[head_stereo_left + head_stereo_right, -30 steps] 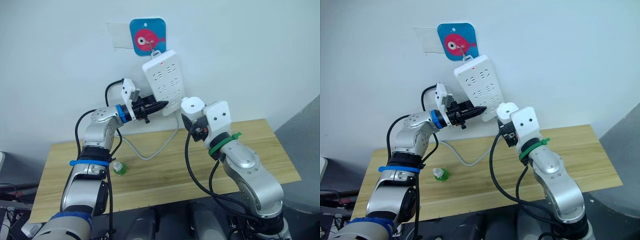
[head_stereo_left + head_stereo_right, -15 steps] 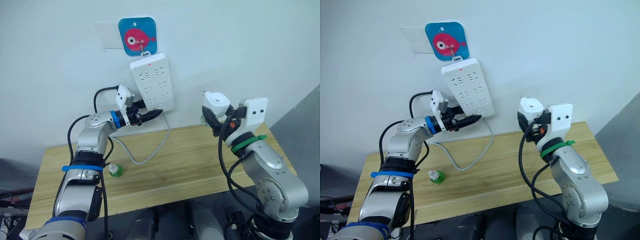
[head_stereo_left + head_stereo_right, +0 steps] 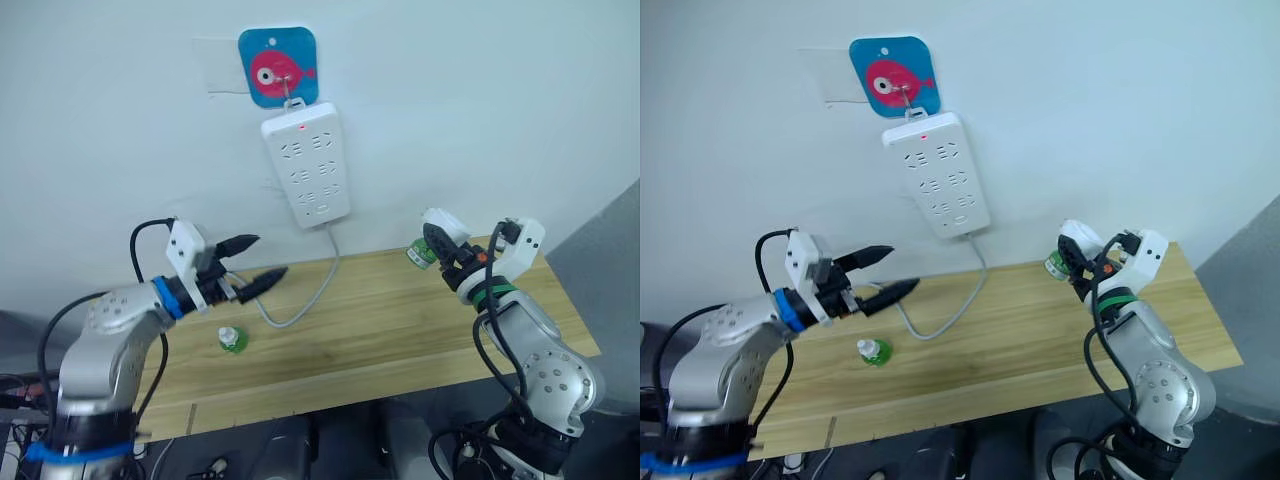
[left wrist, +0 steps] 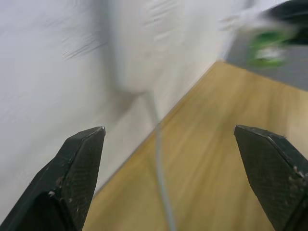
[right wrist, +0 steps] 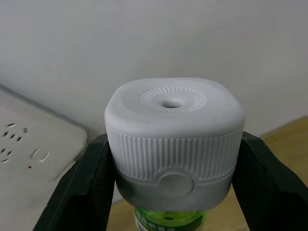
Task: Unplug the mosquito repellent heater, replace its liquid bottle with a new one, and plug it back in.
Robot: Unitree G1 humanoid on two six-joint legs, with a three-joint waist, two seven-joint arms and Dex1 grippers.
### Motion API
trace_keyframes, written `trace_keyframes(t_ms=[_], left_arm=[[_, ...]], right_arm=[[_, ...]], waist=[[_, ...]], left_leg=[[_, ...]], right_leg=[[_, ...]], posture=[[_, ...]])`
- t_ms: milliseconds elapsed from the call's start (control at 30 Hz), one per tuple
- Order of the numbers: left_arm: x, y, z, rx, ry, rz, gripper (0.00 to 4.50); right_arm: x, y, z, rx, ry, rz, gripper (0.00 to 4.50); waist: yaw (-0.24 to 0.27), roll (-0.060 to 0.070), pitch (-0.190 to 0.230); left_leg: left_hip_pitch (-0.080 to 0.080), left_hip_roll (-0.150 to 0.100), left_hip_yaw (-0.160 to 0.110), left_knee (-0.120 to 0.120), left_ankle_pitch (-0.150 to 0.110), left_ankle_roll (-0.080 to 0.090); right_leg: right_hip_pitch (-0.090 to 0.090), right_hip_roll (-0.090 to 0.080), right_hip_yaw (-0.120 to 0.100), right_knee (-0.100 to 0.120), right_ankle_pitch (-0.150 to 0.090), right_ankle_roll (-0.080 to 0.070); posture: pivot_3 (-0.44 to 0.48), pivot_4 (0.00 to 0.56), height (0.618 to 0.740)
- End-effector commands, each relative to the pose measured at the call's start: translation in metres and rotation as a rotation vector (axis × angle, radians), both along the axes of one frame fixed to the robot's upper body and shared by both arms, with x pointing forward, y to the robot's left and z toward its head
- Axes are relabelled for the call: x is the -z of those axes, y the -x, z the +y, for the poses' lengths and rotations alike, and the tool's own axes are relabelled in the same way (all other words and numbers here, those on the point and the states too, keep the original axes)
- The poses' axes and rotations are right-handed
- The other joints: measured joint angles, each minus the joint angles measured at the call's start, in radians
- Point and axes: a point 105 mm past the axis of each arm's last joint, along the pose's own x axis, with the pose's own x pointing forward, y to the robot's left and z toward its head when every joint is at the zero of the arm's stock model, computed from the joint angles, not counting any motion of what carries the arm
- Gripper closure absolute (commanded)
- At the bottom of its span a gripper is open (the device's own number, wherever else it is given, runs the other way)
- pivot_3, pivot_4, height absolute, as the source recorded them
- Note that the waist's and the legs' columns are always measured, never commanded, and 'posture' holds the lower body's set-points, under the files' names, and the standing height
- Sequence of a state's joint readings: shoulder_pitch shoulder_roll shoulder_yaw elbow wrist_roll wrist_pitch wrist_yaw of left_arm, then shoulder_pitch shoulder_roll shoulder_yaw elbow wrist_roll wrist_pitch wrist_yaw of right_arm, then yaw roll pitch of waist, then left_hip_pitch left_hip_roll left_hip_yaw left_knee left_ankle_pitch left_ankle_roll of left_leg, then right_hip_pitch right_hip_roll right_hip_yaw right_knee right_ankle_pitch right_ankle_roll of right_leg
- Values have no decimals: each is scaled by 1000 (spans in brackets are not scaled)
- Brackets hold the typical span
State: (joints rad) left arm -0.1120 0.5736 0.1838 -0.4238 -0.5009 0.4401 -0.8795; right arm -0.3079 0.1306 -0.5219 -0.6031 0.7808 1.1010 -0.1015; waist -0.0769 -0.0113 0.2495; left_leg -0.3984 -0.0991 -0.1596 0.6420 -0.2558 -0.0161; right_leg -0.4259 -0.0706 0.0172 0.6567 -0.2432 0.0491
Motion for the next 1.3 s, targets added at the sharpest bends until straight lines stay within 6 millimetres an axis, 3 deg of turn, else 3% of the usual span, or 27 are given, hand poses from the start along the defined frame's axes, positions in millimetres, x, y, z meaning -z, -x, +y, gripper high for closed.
trace_keyframes(t_ms=[33, 167, 333, 567, 1033, 1300], left_arm=[[-12, 12, -42, 36, 56, -112, 24], [-1, 12, -77, 87, 116, -104, 24], [12, 4, -104, 130, 175, -70, 24], [12, -11, -126, 161, 269, -21, 24], [13, -14, -142, 178, 303, -9, 24], [12, -18, -142, 170, 284, -42, 24]], right_arm=[[-7, 5, 16, -23, -299, 9, 1581], [-9, 13, 21, -47, -435, 56, 1581], [-21, 23, 36, -129, -510, 74, 1581], [-28, 30, 47, -187, -495, 82, 1581], [-26, 32, 45, -212, -501, 93, 1581], [-16, 34, 40, -234, -486, 102, 1581]], waist=[[19, 6, 4], [14, 8, 9], [-8, 7, 11], [-23, 4, 12], [-32, 3, 13], [-30, 3, 13]], left_leg=[[0, 0, 0, 0, 0, 0], [0, 1, 1, 0, 0, 0], [0, 1, 4, 1, 0, 1], [1, 4, 6, 1, 0, 1], [1, 5, 8, 3, 0, 1], [1, 5, 8, 3, 0, 1]], right_leg=[[1, 0, 0, 0, 0, 0], [1, 1, 0, 0, 0, 0], [1, 2, 1, 1, 0, 0], [0, 5, 0, 2, 0, 0], [1, 7, 0, 1, 0, 1], [1, 8, 1, 1, 0, 1]], posture=[[-110, 291, 740], [-142, 298, 740], [-180, 292, 740], [-198, 282, 740], [-207, 273, 740], [-198, 263, 740]])
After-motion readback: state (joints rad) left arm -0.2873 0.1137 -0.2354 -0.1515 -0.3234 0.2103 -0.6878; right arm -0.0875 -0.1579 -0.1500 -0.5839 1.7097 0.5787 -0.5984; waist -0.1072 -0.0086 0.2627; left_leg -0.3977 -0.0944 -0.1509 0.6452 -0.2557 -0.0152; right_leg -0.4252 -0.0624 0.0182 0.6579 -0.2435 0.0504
